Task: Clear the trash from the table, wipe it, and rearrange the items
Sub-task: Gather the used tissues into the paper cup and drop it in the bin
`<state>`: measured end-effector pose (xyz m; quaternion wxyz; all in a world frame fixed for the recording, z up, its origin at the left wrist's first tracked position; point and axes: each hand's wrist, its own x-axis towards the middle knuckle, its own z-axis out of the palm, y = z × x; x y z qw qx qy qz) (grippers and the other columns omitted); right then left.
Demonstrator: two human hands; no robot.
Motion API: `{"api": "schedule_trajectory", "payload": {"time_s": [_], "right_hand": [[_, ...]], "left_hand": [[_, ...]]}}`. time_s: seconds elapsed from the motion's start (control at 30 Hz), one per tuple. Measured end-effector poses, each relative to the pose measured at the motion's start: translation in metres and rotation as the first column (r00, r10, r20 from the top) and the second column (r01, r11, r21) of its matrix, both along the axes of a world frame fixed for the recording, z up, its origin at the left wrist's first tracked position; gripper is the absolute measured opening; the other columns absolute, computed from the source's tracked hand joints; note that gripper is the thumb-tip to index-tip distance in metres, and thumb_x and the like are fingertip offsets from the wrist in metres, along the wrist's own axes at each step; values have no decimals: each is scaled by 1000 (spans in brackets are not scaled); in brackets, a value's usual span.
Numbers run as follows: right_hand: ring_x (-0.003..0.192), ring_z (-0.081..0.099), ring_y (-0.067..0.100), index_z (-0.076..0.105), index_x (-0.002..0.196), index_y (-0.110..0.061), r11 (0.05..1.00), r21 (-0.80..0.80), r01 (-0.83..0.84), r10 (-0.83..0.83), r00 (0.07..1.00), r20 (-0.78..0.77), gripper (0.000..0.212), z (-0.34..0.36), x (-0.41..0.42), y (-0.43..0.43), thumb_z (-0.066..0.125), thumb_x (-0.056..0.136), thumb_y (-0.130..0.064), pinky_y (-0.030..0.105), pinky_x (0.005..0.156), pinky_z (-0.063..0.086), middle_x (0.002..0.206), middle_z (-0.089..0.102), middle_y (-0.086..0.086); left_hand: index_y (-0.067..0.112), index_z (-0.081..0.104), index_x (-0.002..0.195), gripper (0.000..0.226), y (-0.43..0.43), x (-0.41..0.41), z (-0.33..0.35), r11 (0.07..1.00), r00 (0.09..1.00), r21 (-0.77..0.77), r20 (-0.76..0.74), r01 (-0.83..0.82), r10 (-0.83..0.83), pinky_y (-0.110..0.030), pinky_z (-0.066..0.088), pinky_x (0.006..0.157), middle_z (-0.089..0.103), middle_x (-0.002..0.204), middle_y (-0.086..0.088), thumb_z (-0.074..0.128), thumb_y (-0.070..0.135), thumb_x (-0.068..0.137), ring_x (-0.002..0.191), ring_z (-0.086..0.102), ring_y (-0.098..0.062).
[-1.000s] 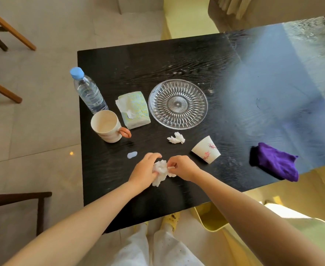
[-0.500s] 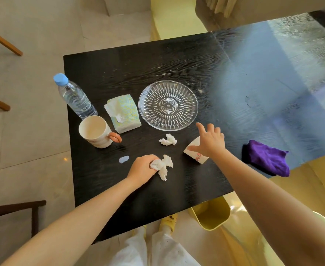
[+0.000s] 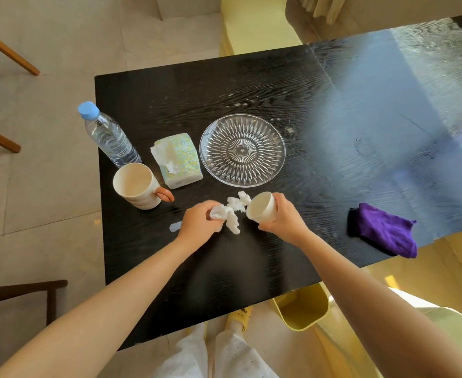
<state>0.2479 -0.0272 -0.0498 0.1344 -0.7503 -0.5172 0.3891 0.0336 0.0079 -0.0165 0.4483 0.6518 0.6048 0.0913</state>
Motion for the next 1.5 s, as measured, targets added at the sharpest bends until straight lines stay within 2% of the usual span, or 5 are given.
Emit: {"api": "schedule_trajectory", "payload": {"time_s": [0.47,0.83,1.17,1.33,1.5], "right_hand": [[114,49,-1,30,138,-12,997,64,33,6,849,-529,83,3,-41,-27,77,70,-3,1,85,41,127,46,-4],[123,46,8,32,127,-43,995,102,7,49,842,-537,78,9,-44,-30,78,72,-13,24,103,38,137,45,-4],[115,53,7,38,122,-44,983,170,-65,145,842,-520,70,13,-47,-35,76,73,-11,25,97,46,125,53,-8],[121,48,9,35,132,-28,993,117,0,70,801,-594,75,5,-46,-39,76,73,-7,28,101,43,132,47,-5],[121,47,8,32,135,-28,993,94,-76,117,805,-582,77,2,-55,-35,76,73,-11,29,102,43,129,47,-12]], "left_hand": [[21,69,104,25,5,14,25,847,877,287,-327,447,-352,-28,28,74,45,86,2,61,34,84,89,39,-16],[30,57,122,42,3,0,30,926,936,237,121,295,-329,-26,34,94,51,122,16,66,19,82,113,39,-12],[29,59,115,38,-1,1,25,482,526,235,-537,844,-659,-31,24,88,50,123,9,43,5,90,102,33,-19],[21,64,114,27,1,-9,27,924,968,296,-11,242,-251,-21,37,76,56,98,0,55,12,90,78,47,-7],[17,65,109,23,0,-15,23,979,995,-179,35,98,-93,-20,44,50,65,69,2,58,26,89,54,55,-8]]}}
